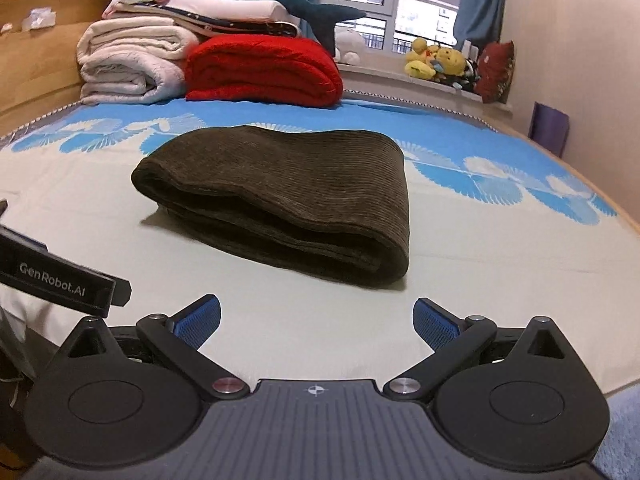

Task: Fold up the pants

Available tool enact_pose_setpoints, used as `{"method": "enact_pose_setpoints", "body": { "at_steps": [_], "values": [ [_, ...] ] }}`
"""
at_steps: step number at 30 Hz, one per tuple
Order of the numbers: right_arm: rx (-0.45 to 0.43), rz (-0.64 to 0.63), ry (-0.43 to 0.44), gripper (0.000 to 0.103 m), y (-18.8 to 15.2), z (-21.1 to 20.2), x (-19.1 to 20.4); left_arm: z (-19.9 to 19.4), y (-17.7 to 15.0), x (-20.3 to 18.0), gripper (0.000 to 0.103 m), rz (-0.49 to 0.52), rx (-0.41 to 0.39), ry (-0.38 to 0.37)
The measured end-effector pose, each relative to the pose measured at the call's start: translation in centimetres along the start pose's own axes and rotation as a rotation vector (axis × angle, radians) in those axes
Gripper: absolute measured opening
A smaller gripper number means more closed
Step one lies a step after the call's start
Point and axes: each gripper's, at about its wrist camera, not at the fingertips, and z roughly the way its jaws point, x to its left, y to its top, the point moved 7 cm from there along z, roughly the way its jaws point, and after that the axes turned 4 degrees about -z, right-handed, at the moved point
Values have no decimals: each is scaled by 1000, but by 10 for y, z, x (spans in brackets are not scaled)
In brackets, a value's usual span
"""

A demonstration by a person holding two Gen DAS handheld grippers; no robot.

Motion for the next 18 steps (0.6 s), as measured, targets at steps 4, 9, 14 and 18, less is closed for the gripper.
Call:
{"method": "enact_pose_setpoints", "body": {
  "at_steps": [4, 9, 14, 18],
  "values": [
    [3, 0, -3, 101, 1, 2, 0, 1, 1, 0, 103, -3, 1, -2],
    [1, 13, -12, 101, 2, 2, -3, 1, 0, 1, 103, 4, 0, 14],
    [3, 17, -12, 101, 1, 2, -4, 1, 0, 1, 103, 14, -4, 23],
    [6, 16, -11, 101, 2, 2, -3, 2, 1, 1, 103, 14, -3, 24]
  ]
}}
